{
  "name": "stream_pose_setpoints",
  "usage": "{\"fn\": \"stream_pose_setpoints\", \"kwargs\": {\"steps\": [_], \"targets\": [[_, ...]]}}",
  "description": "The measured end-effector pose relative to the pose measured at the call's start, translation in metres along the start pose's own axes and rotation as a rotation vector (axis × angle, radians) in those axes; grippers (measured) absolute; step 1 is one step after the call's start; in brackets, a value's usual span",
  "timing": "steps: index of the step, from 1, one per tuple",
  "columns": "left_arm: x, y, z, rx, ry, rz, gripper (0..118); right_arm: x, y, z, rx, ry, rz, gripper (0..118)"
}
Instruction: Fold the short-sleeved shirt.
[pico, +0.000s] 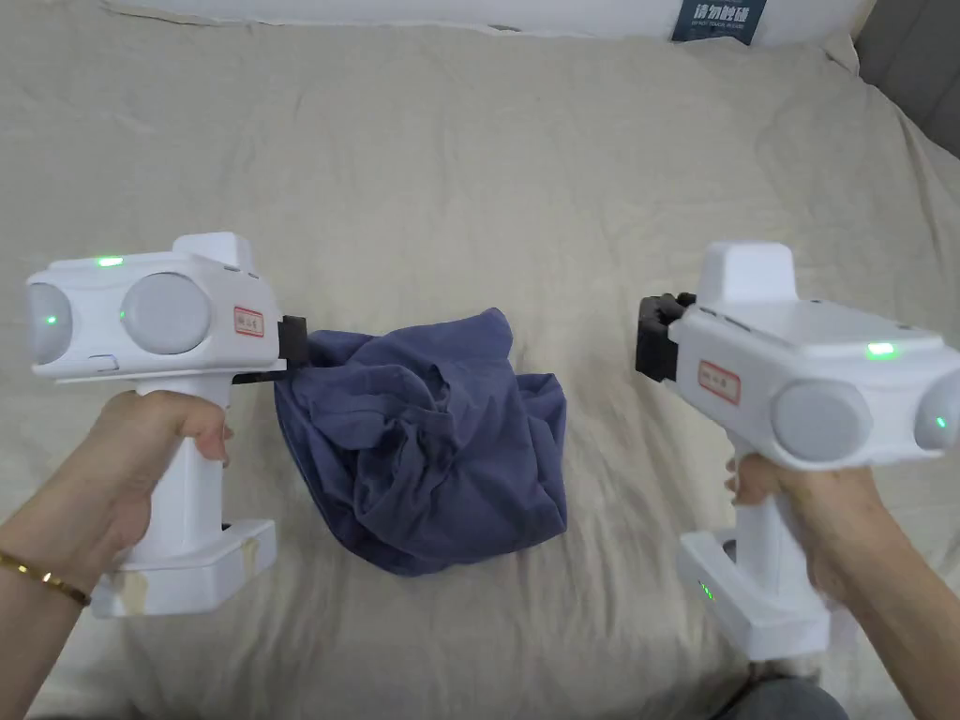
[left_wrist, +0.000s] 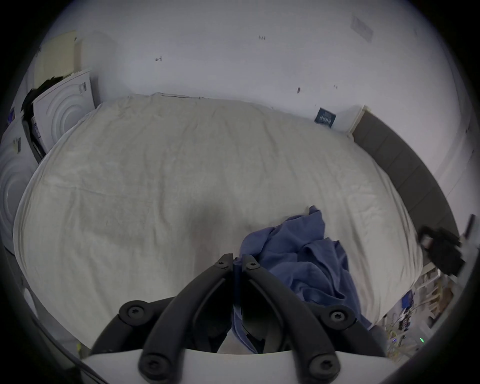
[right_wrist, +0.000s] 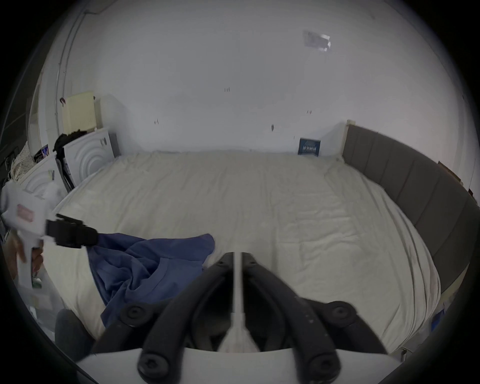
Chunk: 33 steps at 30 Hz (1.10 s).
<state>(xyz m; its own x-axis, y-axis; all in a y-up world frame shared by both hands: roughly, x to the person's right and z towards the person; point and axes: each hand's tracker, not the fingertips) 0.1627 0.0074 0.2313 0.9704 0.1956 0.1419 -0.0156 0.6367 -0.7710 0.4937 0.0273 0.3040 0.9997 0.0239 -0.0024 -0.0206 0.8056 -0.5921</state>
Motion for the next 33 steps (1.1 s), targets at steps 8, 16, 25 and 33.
{"fn": "stream_pose_setpoints", "kwargs": {"steps": [8,16,25,33], "targets": [[-0.017,-0.023,0.008,0.018,-0.021,0.067,5,-0.01,0.019,-0.105,-0.366,0.023,-0.124,118],[-0.04,-0.028,-0.012,-0.024,-0.005,0.135,5,-0.032,-0.008,-0.172,-0.547,-0.063,-0.163,73],[-0.056,-0.017,-0.015,-0.017,0.008,0.223,5,-0.016,-0.001,-0.137,-0.51,0.064,-0.204,4],[-0.058,0.006,0.051,0.132,-0.007,0.246,5,0.043,0.046,-0.02,-0.279,0.12,-0.246,4]]}}
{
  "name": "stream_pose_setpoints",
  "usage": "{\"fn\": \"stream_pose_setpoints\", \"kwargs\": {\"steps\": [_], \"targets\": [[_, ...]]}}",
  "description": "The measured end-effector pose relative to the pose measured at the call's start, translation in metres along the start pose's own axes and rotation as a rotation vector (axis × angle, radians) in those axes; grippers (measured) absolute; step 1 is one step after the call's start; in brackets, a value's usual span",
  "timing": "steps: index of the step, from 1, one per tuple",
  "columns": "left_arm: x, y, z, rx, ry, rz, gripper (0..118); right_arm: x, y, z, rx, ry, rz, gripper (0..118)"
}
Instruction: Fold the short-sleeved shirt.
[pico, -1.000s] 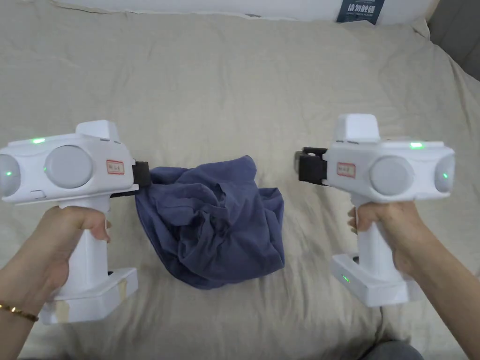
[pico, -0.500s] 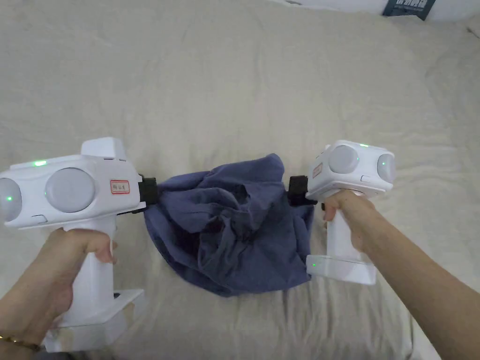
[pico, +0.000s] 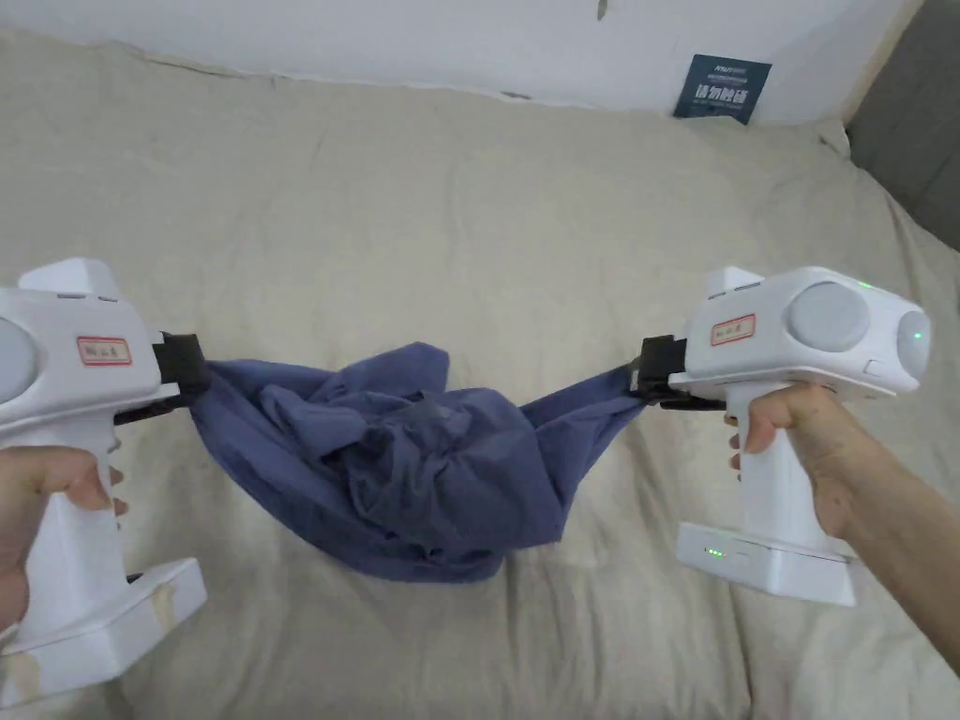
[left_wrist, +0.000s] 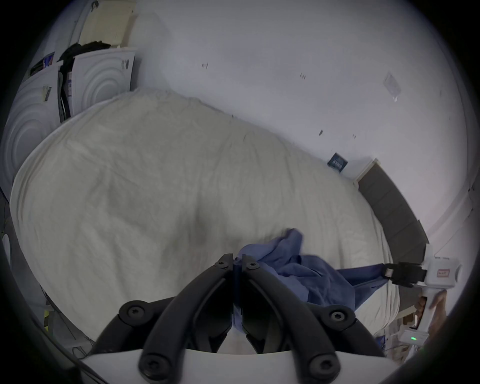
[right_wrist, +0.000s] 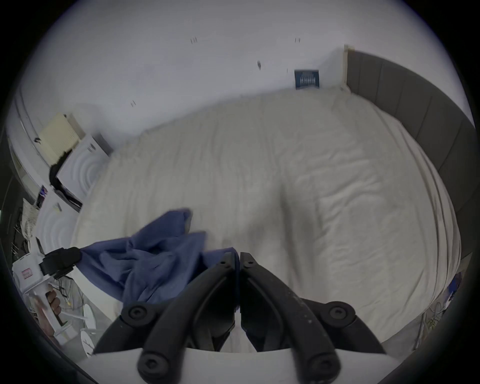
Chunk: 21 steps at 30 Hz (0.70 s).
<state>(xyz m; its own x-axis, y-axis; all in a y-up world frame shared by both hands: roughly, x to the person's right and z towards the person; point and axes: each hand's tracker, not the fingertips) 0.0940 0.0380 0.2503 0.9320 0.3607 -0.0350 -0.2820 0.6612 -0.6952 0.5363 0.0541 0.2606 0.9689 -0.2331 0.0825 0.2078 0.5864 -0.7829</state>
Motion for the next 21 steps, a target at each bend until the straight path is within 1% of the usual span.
{"fn": "stream_pose_setpoints", "kwargs": {"steps": [2,4,6,11,13,15,18,19,21], "targets": [[0.001,0.015,0.019,0.048,-0.006,0.012,5,0.006,0.007,0.033,0.072,0.01,-0.022,4],[0.005,0.037,0.044,0.127,-0.004,-0.009,5,0.012,0.02,0.07,0.16,0.025,-0.046,4],[0.01,0.059,0.07,0.202,-0.014,-0.014,5,0.016,0.032,0.107,0.244,0.033,-0.052,4],[0.032,0.117,0.14,0.406,-0.041,-0.047,5,0.011,0.069,0.204,0.465,0.064,-0.039,4],[0.041,0.143,0.165,0.454,-0.08,-0.053,5,0.007,0.087,0.239,0.529,0.068,-0.029,4],[0.053,0.163,0.18,0.459,-0.124,-0.075,5,0.002,0.103,0.261,0.532,0.062,-0.024,4],[0.079,0.191,0.2,0.538,-0.071,-0.134,5,-0.009,0.126,0.289,0.626,0.0,0.032,4],[0.086,0.2,0.204,0.562,-0.082,-0.16,5,-0.013,0.135,0.296,0.648,-0.006,0.04,4],[0.104,0.218,0.211,0.591,-0.045,-0.199,5,-0.018,0.155,0.306,0.673,-0.034,0.048,4]]}}
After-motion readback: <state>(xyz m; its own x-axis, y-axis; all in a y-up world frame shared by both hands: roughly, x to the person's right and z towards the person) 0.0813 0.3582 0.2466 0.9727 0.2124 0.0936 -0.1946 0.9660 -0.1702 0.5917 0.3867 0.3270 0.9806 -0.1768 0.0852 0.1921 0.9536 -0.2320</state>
